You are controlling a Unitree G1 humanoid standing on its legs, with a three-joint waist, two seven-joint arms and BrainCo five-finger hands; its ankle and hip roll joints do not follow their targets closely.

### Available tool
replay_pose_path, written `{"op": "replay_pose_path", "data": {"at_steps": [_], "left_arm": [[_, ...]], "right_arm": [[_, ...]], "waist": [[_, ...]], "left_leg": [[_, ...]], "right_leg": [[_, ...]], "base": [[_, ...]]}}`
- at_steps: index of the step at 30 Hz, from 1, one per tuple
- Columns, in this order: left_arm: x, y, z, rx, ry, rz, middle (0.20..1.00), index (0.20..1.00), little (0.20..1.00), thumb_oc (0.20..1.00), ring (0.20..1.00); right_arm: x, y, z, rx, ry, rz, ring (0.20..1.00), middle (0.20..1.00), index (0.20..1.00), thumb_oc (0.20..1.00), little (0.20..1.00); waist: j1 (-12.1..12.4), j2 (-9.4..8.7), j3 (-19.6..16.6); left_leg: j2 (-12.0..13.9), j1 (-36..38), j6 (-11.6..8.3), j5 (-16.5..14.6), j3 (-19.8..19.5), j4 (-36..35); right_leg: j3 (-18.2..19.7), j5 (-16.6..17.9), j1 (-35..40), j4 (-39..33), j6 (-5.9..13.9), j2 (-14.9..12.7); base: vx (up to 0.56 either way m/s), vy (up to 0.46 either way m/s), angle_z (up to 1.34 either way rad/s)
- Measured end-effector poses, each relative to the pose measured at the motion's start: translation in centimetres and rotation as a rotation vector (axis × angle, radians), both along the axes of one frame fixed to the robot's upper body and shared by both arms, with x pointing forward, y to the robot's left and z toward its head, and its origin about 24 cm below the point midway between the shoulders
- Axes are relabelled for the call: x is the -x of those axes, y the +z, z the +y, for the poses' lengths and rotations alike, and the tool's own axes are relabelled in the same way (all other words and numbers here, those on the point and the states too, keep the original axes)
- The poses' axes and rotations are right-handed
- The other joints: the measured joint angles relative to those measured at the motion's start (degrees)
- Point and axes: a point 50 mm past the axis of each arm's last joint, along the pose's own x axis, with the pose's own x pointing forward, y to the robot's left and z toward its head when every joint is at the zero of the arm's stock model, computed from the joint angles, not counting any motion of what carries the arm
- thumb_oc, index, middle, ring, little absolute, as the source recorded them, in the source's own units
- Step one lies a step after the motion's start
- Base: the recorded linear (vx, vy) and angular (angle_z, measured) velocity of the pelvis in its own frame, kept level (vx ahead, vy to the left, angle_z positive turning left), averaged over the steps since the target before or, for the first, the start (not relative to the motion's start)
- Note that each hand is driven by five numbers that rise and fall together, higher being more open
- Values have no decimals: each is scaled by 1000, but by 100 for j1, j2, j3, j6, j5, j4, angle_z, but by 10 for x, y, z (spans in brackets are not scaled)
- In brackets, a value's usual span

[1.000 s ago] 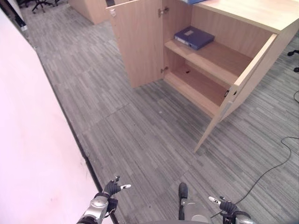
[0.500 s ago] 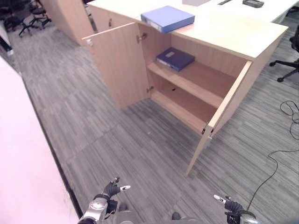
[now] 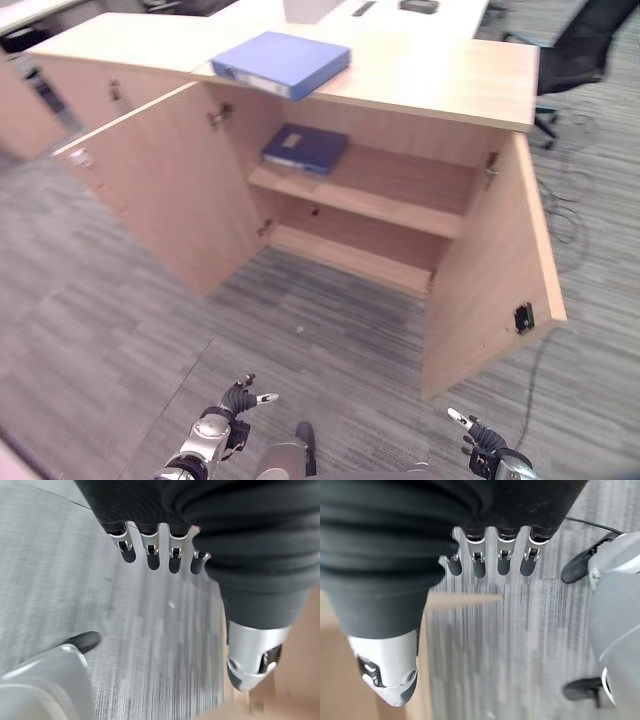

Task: Put the empty folder in the office cabinet

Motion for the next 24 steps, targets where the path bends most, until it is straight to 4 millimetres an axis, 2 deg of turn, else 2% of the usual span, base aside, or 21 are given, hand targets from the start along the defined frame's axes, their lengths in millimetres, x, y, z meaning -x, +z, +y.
{"op": "replay_pose_path", "data": {"at_steps": [1, 2, 3, 4, 5, 6, 8, 9, 10, 11, 13, 14, 15, 16, 17, 19, 20, 21, 22, 23, 24], "left_arm": [[-17, 13, 6, -18, -21, -70, 1000, 1000, 1000, 1000, 1000], [-33, 26, 10, -34, -34, -130, 1000, 1000, 1000, 1000, 1000], [-46, 38, 16, -54, -43, -179, 1000, 1000, 1000, 1000, 1000], [-44, 38, 18, -63, -44, -176, 1000, 1000, 1000, 1000, 1000], [-42, 33, 9, -39, -49, -161, 1000, 1000, 1000, 1000, 1000], [-42, 31, 5, -27, -41, -159, 1000, 1000, 1000, 1000, 1000], [-19, 18, 3, -3, -27, -108, 1000, 1000, 1000, 1000, 1000], [-2, 9, 6, 1, -8, -63, 1000, 1000, 1000, 1000, 1000], [14, 2, 11, 5, 29, -25, 1000, 1000, 1000, 1000, 1000], [24, -3, 13, 5, 45, 3, 1000, 1000, 1000, 1000, 1000], [33, -7, 16, 1, 59, 46, 1000, 1000, 1000, 1000, 1000], [33, -8, 15, 4, 61, 48, 1000, 1000, 1000, 1000, 1000], [44, -11, 16, 9, 74, 66, 1000, 1000, 1000, 1000, 1000], [49, -14, 14, 18, 77, 76, 1000, 1000, 1000, 1000, 1000], [49, -14, 11, 27, 77, 78, 1000, 1000, 1000, 1000, 1000], [44, -13, 10, 34, 71, 67, 1000, 1000, 1000, 1000, 1000], [42, -12, 9, 36, 68, 63, 1000, 1000, 1000, 1000, 1000], [42, -13, 8, 39, 70, 64, 1000, 1000, 1000, 1000, 1000], [42, -13, 7, 43, 69, 64, 1000, 1000, 1000, 1000, 1000], [43, -14, 5, 48, 72, 68, 1000, 1000, 1000, 1000, 1000], [42, -14, 4, 52, 84, 68, 1000, 1000, 1000, 1000, 1000]], "right_arm": [[-8, 2, 6, -24, -13, -39, 1000, 1000, 1000, 1000, 1000], [1, -3, 14, -45, -14, -14, 1000, 1000, 1000, 1000, 1000], [10, -10, 26, -81, -21, 16, 1000, 1000, 1000, 1000, 1000], [9, -10, 31, -95, -17, 17, 1000, 1000, 1000, 1000, 1000], [6, -10, 32, -88, 5, 13, 1000, 1000, 1000, 1000, 1000], [4, -9, 32, -83, 25, 8, 1000, 1000, 1000, 1000, 1000], [-5, -7, 35, -86, 56, -8, 1000, 1000, 1000, 1000, 1000], [-7, -6, 36, -82, 66, -12, 1000, 1000, 1000, 1000, 1000], [-10, -5, 35, -76, 67, -19, 1000, 1000, 1000, 1000, 1000], [-6, -6, 33, -72, 63, -9, 1000, 1000, 1000, 1000, 1000], [-7, -6, 31, -67, 60, -9, 1000, 1000, 1000, 1000, 1000], [2, -8, 28, -62, 52, 16, 1000, 1000, 1000, 1000, 1000], [10, -10, 23, -51, 43, 44, 1000, 1000, 1000, 1000, 1000], [15, -10, 18, -38, 38, 58, 1000, 1000, 1000, 1000, 1000], [18, -9, 13, -27, 28, 64, 1000, 1000, 1000, 1000, 1000], [22, -9, 10, -23, 2, 69, 1000, 1000, 1000, 1000, 1000], [20, -8, 7, -21, -23, 54, 1000, 1000, 1000, 1000, 1000], [19, -7, 2, -11, -37, 55, 1000, 1000, 1000, 1000, 1000], [24, -7, -2, 1, -45, 75, 1000, 1000, 1000, 1000, 1000], [34, -8, -10, 19, -64, 110, 1000, 1000, 1000, 1000, 1000], [42, -8, -15, 30, -75, 125, 1000, 1000, 1000, 1000, 1000]], "waist": [[-12, -27, -87], [-71, -177, -92], [-49, -320, -61], [29, -301, -47], [98, -134, -3], [175, 9, 62], [268, 270, 28], [328, 286, -49], [524, 273, -145], [605, 254, -194], [644, 236, -184], [617, 234, -182], [547, 227, -249], [538, 234, -283], [518, 200, -282], [470, -37, -237], [422, -64, -181], [399, -1, -122], [388, 40, -65], [335, 133, -57], [287, 182, -85]], "left_leg": [[4, -21, 97, 78, 304, -464], [-80, 41, 338, 323, 416, -724], [-141, 135, 533, 586, 633, -889], [-142, 291, 619, 634, 840, -1076], [-158, 485, 720, 669, 1013, -1285], [-125, 661, 767, 728, 1093, -1458], [-78, 982, 654, 806, 1394, -1835], [-135, 1008, 512, 711, 1603, -1808], [-213, 903, 426, 508, 1858, -1715], [-255, 828, 365, 458, 1964, -1605], [-348, 796, 384, 469, 1948, -1479], [-374, 824, 373, 477, 1941, -1467], [-335, 868, 258, 539, 1938, -1399], [-311, 861, 223, 569, 1940, -1333], [-298, 806, 130, 647, 1913, -1242], [-272, 312, -255, 971, 1635, -457], [-33, -65, -207, 834, 1574, 274], [301, -303, -228, 847, 1186, 795], [496, -346, -266, 870, 811, 917], [742, -256, -302, 893, 249, 642], [935, -84, -414, 970, 165, 96]], "right_leg": [[8, 591, -493, -3, 211, -50], [-207, 930, -672, -87, 470, -155], [-1433, 1021, -875, -102, 639, -435], [-2281, 1016, -918, -138, 643, -521], [-2975, 826, -878, -19, 717, -416], [-3229, 506, -908, 402, 710, -243], [-3034, -108, -984, 1180, 619, 466], [-3266, -413, -953, 1404, 421, 700], [-3796, -672, -905, 1489, -30, 732], [-4036, -798, -846, 1293, -233, 747], [-3782, -845, -456, 457, -288, 906], [-3611, -857, -282, 130, -286, 1001], [-3296, -793, -167, -7, -428, 1148], [-3289, -765, -155, -10, -485, 1148], [-3263, -744, -164, -21, -545, 1120], [-3229, -602, -332, -24, -799, 884], [-3220, -494, -299, -147, -889, 875], [-3117, -438, -207, -314, -893, 972], [-3076, -371, -118, -418, -856, 1034], [-3054, -342, -28, -475, -839, 1046], [-3059, -308, -15, -570, -771, 1054]], "base": [[-83, 399, -160], [-106, 464, -134], [-77, 623, -97], [-34, 662, -103], [2, 595, -91], [-2, 334, -68], [8, 175, -69], [14, 35, -96], [24, -5, -96], [-10, -31, -85], [72, -6, -19], [65, -55, 11], [24, -67, 5], [-22, -74, -4], [-24, -38, -7], [-4, -23, -17], [48, 31, -37], [107, 91, -44], [185, 165, -53], [153, 144, -45], [158, 172, -36]]}}
